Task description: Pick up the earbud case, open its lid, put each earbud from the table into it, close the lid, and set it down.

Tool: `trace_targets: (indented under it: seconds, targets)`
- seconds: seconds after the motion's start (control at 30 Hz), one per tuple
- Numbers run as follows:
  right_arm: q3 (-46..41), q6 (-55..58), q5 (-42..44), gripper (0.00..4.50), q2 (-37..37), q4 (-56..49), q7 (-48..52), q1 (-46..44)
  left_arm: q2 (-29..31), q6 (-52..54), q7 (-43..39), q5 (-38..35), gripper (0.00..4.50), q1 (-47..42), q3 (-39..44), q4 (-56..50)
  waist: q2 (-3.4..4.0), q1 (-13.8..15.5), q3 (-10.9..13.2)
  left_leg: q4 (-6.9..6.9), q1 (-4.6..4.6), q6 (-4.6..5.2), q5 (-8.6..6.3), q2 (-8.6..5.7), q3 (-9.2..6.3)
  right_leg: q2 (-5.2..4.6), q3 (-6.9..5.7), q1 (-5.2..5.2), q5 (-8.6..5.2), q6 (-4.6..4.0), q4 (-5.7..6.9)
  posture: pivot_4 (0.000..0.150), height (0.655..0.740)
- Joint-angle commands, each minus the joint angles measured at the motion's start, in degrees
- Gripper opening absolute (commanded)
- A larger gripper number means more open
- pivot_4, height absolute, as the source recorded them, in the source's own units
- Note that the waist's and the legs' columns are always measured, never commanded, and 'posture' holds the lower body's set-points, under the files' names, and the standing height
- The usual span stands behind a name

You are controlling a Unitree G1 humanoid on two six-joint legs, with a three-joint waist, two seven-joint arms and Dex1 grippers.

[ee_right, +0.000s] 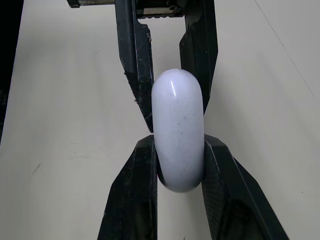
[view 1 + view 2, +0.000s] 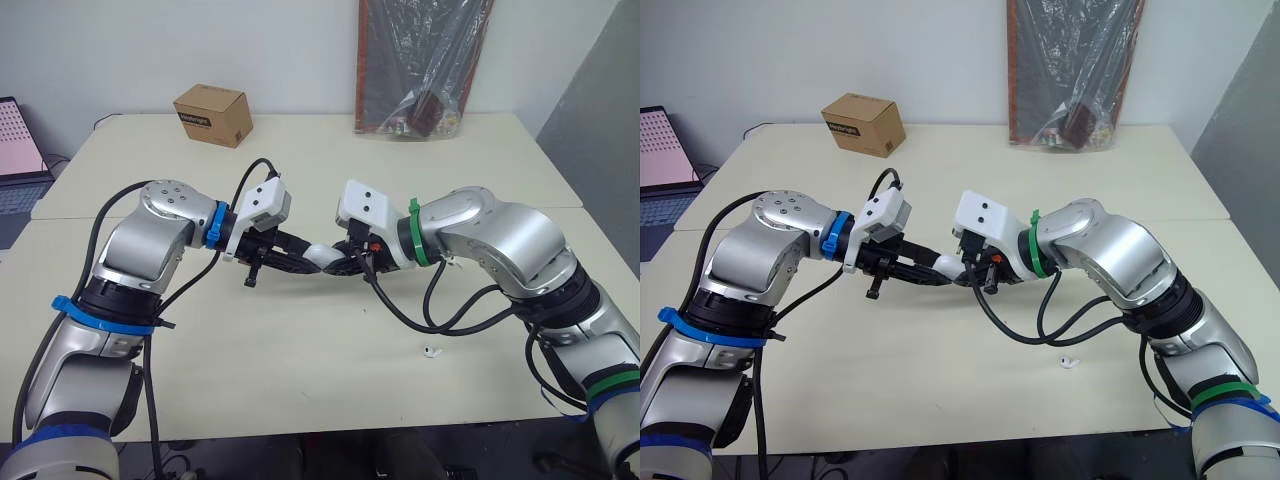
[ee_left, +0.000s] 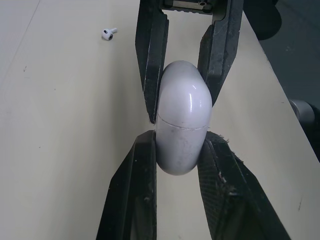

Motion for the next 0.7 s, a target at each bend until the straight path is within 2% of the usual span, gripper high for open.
trace_targets:
  seconds: [0.03, 0.53, 0.67, 0.7]
  targets:
    - [-2.25, -0.62, -0.02, 0.78, 0.99, -2.43, 0.02, -1.48, -0.44, -0.38, -0.2, -0.66, 0.76, -1.2, 0.76, -0.92, 0.0, 0.0, 0.0, 0.0, 0.0, 0.0, 0.0, 0.0, 0.0, 0.0, 0.0, 0.0, 0.0, 0.0, 0.0, 0.15, 0.74]
    - [-2.03, -1.4, -0.54, 0.78, 1.47, -2.61, 0.56, -1.24, -0.44, 0.75, 0.26, -1.68, 0.76, 0.31, 1.3, -2.77, 0.0, -0.01, 0.0, 0.0, 0.0, 0.0, 0.0, 0.0, 0.0, 0.0, 0.0, 0.0, 0.0, 0.0, 0.01, 0.15, 0.74]
    - [-2.36, -0.75, 0.52, 2.1, 1.51, -3.32, 1.62, -1.28, -0.41, 1.05, 0.89, -1.56, 0.76, 0.67, 1.37, -3.54, 0.0, -0.01, 0.0, 0.01, 0.0, 0.0, 0.0, 0.0, 0.0, 0.0, 0.0, 0.0, 0.0, 0.0, 0.01, 0.15, 0.74]
    - [-2.1, -0.94, 0.14, 2.55, 1.38, -3.43, 1.56, -1.34, -0.3, 1.45, 1.2, -1.43, 0.76, 0.74, 1.34, -3.69, 0.0, -0.01, 0.0, 0.01, 0.0, 0.0, 0.0, 0.0, 0.0, 0.0, 0.0, 0.0, 0.0, 0.0, 0.01, 0.15, 0.74]
